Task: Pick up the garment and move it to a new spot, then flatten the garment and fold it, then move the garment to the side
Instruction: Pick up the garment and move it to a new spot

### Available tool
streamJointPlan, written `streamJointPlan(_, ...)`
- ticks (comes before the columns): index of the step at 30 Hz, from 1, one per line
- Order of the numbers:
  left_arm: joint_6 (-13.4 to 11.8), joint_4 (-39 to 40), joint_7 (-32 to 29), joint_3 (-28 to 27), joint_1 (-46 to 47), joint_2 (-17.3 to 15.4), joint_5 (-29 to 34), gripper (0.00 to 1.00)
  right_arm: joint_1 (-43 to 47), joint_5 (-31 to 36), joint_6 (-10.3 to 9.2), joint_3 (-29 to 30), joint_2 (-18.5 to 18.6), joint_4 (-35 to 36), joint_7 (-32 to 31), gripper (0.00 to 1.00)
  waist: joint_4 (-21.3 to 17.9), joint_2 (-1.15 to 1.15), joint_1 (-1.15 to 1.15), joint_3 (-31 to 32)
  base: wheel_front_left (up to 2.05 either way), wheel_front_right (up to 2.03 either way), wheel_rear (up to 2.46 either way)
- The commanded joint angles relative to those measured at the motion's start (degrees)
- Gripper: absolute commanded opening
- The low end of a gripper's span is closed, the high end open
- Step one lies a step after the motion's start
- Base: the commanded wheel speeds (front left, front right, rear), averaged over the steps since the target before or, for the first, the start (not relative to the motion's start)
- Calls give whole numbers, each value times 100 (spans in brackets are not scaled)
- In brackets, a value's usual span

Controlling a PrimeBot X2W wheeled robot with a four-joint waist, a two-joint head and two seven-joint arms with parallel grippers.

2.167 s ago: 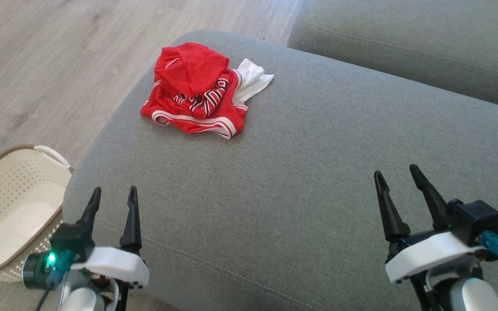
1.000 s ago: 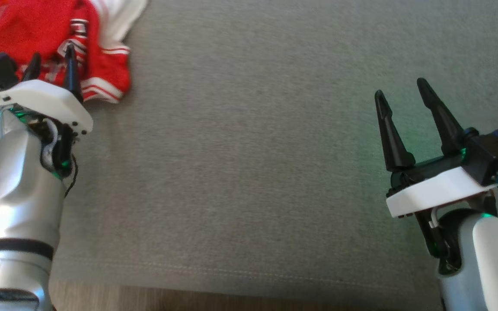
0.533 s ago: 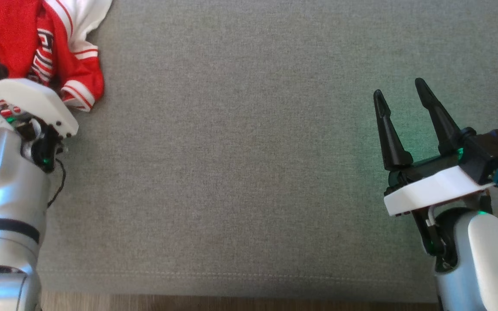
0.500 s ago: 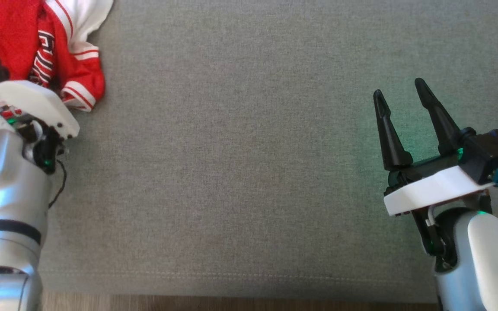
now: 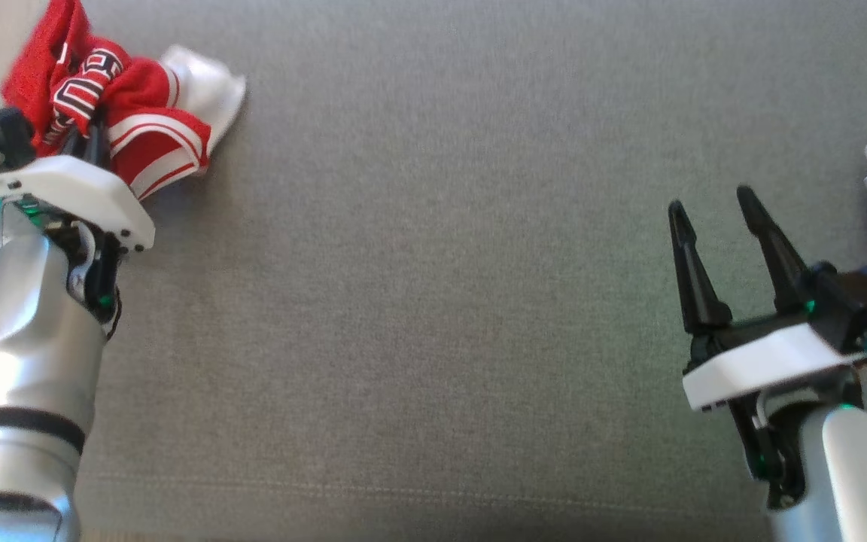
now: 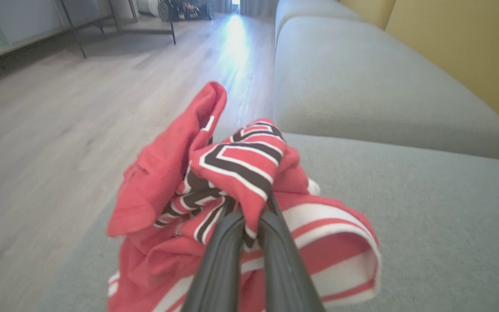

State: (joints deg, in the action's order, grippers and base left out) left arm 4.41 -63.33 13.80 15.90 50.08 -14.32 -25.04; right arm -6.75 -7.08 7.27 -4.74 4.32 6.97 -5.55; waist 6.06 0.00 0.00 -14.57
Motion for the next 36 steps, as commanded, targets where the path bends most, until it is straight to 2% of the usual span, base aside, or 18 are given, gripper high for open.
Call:
streamJointPlan(1, -105, 414, 104, -125, -34, -357, 81, 0, 20, -47, 22, -77, -55, 198, 25, 100, 59, 0, 0, 324, 0, 0, 0)
streamJointPlan(5, -269, 1471, 116, -146, -511, -408, 225, 0, 255, -77, 22, 29, -80, 217, 13, 100, 63, 0, 0, 632, 0, 0, 0)
streamJointPlan(11, -599, 3369, 56, -80, -1759, -380, 313, 0, 534, -127, 22, 125, -113, 307, -19, 100, -51, 0, 0, 890, 0, 0, 0)
streamJointPlan(12, -599, 3369, 56, -80, -1759, -380, 313, 0, 534, -127, 22, 125, -113, 307, -19, 100, -51, 0, 0, 890, 0, 0, 0)
streamJointPlan(17, -826, 5002, -435, 230, -2737, -293, 362, 0, 592, -162, 22, 133, -130, 398, -36, 100, -268, 0, 0, 867, 0, 0, 0)
streamJointPlan(19, -863, 5648, -728, 489, -3063, -195, 382, 0, 535, -176, 22, 117, -136, 448, -33, 100, -478, 0, 0, 745, 0, 0, 0)
streamJointPlan(25, -767, 6034, -1021, 988, -2901, 176, 428, 0, 348, -224, 22, 64, -142, 491, 25, 100, -1056, 0, 0, 366, 0, 0, 0)
streamJointPlan(30, -510, 5953, -1179, 1504, -2321, 466, 661, 0, 197, -381, 22, -30, -143, 426, 168, 100, -1640, 0, 0, 5, 0, 0, 0)
streamJointPlan(36, -289, 5555, -1451, 1881, -1849, 665, 785, 0, 94, -621, 22, -86, -144, 247, 436, 100, -2243, 0, 0, -375, 0, 0, 0)
